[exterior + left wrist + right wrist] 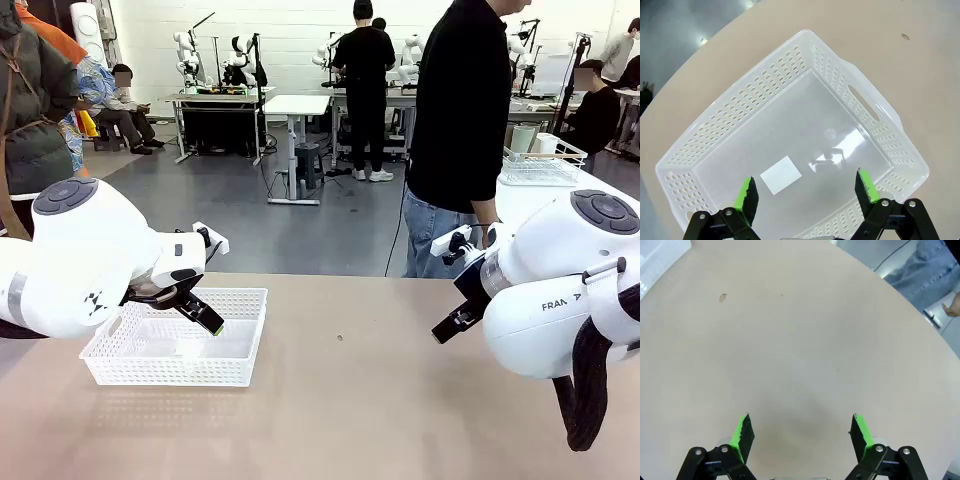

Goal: Clean and organize the cups into the basket.
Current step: Pick up the Organizing basket and move it to the center of the table, then pick up the Reusable plastic cup from the right side of the table and place it inside the Organizing basket.

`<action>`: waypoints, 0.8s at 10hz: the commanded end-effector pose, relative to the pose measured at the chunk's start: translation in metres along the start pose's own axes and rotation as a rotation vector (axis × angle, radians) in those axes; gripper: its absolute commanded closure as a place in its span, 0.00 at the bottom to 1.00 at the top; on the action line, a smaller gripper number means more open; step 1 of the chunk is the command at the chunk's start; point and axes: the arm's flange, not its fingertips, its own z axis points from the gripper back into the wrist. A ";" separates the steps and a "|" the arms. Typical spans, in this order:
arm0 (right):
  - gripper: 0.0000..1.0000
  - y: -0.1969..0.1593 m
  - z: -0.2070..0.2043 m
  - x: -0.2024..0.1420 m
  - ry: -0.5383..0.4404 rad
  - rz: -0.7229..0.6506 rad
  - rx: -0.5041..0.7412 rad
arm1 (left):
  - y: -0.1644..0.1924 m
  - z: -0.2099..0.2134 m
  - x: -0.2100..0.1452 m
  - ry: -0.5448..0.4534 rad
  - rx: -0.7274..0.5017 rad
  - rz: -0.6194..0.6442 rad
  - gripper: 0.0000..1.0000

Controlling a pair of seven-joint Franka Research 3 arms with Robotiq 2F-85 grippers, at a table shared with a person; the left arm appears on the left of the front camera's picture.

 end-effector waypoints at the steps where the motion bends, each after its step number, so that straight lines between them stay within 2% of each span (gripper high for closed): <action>1: 0.00 0.000 0.000 0.000 0.000 0.000 0.000 | 0.000 0.000 0.000 0.000 0.000 -0.001 0.00; 8: 0.00 0.000 0.000 0.000 0.000 0.000 0.000 | 0.000 0.000 0.000 0.000 0.000 -0.001 0.00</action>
